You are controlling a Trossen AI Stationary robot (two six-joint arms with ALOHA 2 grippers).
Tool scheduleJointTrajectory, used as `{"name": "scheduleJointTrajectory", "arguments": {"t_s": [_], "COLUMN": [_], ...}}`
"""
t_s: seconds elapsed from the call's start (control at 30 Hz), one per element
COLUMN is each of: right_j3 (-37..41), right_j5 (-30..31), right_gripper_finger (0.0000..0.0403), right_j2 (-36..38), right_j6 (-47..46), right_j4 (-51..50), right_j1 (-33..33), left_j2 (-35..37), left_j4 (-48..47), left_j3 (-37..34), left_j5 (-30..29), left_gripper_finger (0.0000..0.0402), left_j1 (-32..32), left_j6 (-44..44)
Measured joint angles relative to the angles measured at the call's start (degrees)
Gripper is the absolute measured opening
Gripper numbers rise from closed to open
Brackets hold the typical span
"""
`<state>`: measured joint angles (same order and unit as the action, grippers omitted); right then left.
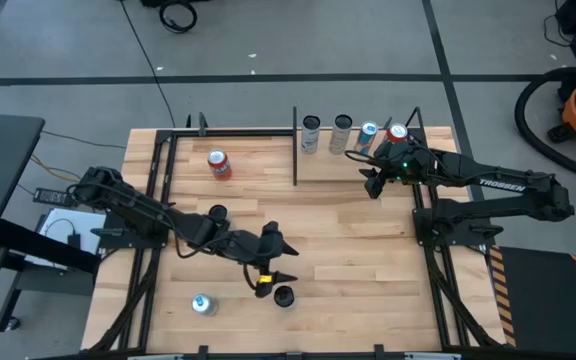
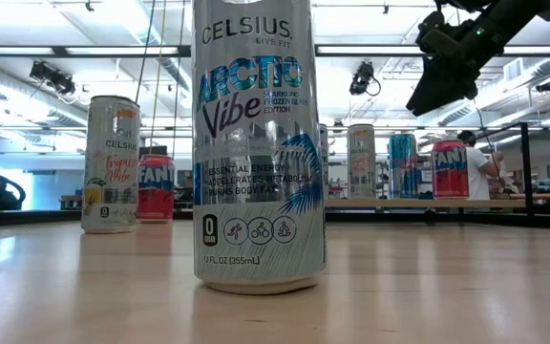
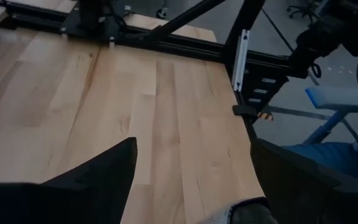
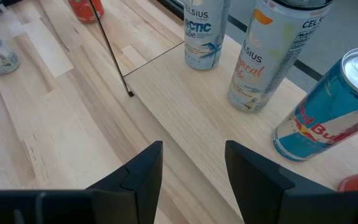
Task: Place canned beverage on shelf
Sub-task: Put the white blue soda can on the shelf aligned with the other blue white soda can
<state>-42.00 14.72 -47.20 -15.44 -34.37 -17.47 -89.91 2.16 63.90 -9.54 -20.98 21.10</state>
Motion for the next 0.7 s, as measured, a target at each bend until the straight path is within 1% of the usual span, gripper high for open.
{"name": "scheduleJointTrajectory", "arguments": {"t_s": [0.1, 0.23, 0.53, 0.7], "right_j3": [0.0, 0.0, 0.0, 0.0], "right_j5": [0.0, 0.0, -2.3, -2.4], "right_gripper_finger": [0.0183, 0.0183, 0.0183, 0.0183], "right_j2": [0.0, 0.0, 0.0, 0.0], "right_j6": [0.0, 0.0, 0.0, 0.0], "right_j4": [0.0, 0.0, 0.0, 0.0], "right_j1": [0.0, 0.0, 0.0, 0.0], "left_j2": [-0.1, -0.1, -0.1, -0.1], "left_j4": [-0.9, 0.2, 1.0, 1.6], "left_j3": [0.0, 0.0, 0.0, 0.0], "left_j5": [0.3, 0.3, 0.4, -0.5], "left_gripper_finger": [0.0316, 0.0316, 0.0316, 0.0316], "left_j1": [0.3, 0.3, 0.3, 0.6], "left_j6": [2.3, 4.1, 3.2, 0.2]}}
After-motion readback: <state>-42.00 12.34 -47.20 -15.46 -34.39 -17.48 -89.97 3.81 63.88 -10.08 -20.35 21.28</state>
